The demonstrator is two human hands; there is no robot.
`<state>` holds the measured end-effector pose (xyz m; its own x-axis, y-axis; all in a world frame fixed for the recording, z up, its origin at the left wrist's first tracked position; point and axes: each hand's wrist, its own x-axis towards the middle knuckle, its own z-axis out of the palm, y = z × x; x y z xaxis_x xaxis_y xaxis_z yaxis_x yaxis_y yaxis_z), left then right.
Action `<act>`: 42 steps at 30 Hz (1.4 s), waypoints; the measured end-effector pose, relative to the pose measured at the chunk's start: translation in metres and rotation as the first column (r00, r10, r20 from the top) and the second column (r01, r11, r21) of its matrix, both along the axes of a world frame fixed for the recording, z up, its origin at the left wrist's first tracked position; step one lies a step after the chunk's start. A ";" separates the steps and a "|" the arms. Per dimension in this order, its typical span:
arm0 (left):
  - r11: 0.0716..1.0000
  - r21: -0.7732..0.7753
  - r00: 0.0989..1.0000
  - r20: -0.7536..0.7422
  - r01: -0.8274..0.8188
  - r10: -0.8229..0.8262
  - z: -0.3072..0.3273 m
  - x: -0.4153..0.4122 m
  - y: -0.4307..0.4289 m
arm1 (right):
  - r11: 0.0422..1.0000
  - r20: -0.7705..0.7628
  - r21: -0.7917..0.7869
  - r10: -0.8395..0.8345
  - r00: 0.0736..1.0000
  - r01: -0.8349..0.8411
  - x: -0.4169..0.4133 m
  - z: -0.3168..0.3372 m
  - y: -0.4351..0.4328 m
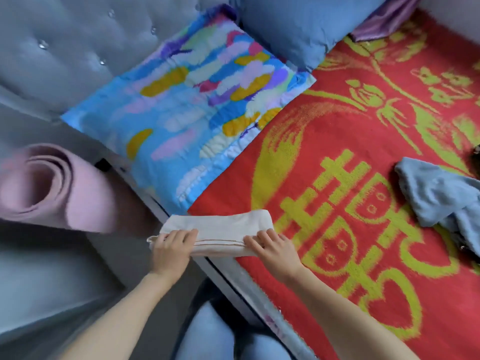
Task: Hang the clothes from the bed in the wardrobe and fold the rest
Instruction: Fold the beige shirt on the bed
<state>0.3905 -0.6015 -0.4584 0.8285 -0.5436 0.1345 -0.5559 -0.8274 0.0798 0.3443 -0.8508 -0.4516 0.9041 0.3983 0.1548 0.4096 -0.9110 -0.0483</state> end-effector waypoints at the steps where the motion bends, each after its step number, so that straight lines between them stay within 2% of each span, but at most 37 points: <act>1: 0.996 0.014 0.996 -0.002 -0.089 0.090 0.016 -0.019 0.020 | 0.996 -0.011 0.008 0.091 0.996 -0.091 0.002 0.011 0.016; 3: 0.969 0.048 0.969 -0.016 -0.244 0.245 0.041 -0.057 0.056 | 0.964 -0.005 0.034 0.265 0.964 -0.265 0.007 0.027 0.051; 5: 0.911 0.086 0.913 -0.039 -0.402 0.407 0.066 -0.102 0.091 | 0.893 0.051 0.053 0.444 0.895 -0.446 0.008 0.044 0.093; 6: 0.864 0.103 0.868 -0.014 -0.493 0.497 0.079 -0.129 0.116 | 0.837 0.092 0.063 0.538 0.838 -0.544 0.007 0.054 0.126; 7: 0.844 0.121 0.848 -0.030 -0.522 0.529 0.084 -0.144 0.125 | 0.809 0.113 0.048 0.579 0.808 -0.586 0.007 0.059 0.140; 9: 0.744 0.177 0.747 -0.064 -0.644 0.662 0.105 -0.198 0.161 | 0.689 0.154 0.021 0.714 0.683 -0.725 -0.003 0.078 0.201; 11: 0.650 0.204 0.659 -0.033 -0.732 0.752 0.120 -0.242 0.193 | 0.574 0.154 -0.013 0.810 0.565 -0.819 -0.019 0.093 0.254; 13: 0.590 0.188 0.597 -0.019 -0.785 0.802 0.123 -0.269 0.220 | 0.510 0.126 -0.043 0.856 0.502 -0.859 -0.036 0.099 0.293; 15: 0.526 0.180 0.532 -0.020 -0.831 0.847 0.123 -0.299 0.255 | 0.480 0.062 -0.056 0.877 0.477 -0.875 -0.062 0.101 0.335; 16: 0.518 0.174 0.533 0.053 -0.838 0.844 0.125 -0.310 0.273 | 0.472 0.027 -0.051 0.882 0.471 -0.880 -0.072 0.099 0.355; 18: 0.532 0.151 0.547 0.089 -0.833 0.832 0.124 -0.330 0.305 | 0.477 -0.037 -0.030 0.878 0.477 -0.879 -0.092 0.096 0.387; 23: 0.485 0.174 0.484 -0.046 -0.857 0.874 0.101 -0.399 0.416 | 0.445 -0.094 0.012 0.892 0.442 -0.896 -0.160 0.075 0.502; 26: 0.486 0.190 0.486 -0.049 -0.853 0.873 0.087 -0.432 0.480 | 0.450 -0.128 -0.045 0.883 0.452 -0.892 -0.195 0.064 0.569; 30: 0.499 0.207 0.505 -0.025 -0.842 0.863 0.073 -0.461 0.548 | 0.498 -0.213 -0.044 0.842 0.495 -0.866 -0.230 0.050 0.638; 33: 0.523 0.207 0.524 -0.055 -0.827 0.850 0.054 -0.462 0.581 | 0.548 -0.289 -0.043 0.794 0.535 -0.836 -0.238 0.037 0.665; 36: 0.554 0.185 0.561 -0.014 -0.812 0.827 0.024 -0.449 0.605 | 0.591 -0.356 -0.059 0.741 0.570 -0.805 -0.233 0.015 0.683; 42: 0.573 0.210 0.572 -0.071 -0.792 0.817 -0.075 -0.382 0.656 | 0.669 -0.296 -0.173 0.664 0.686 -0.722 -0.181 -0.089 0.732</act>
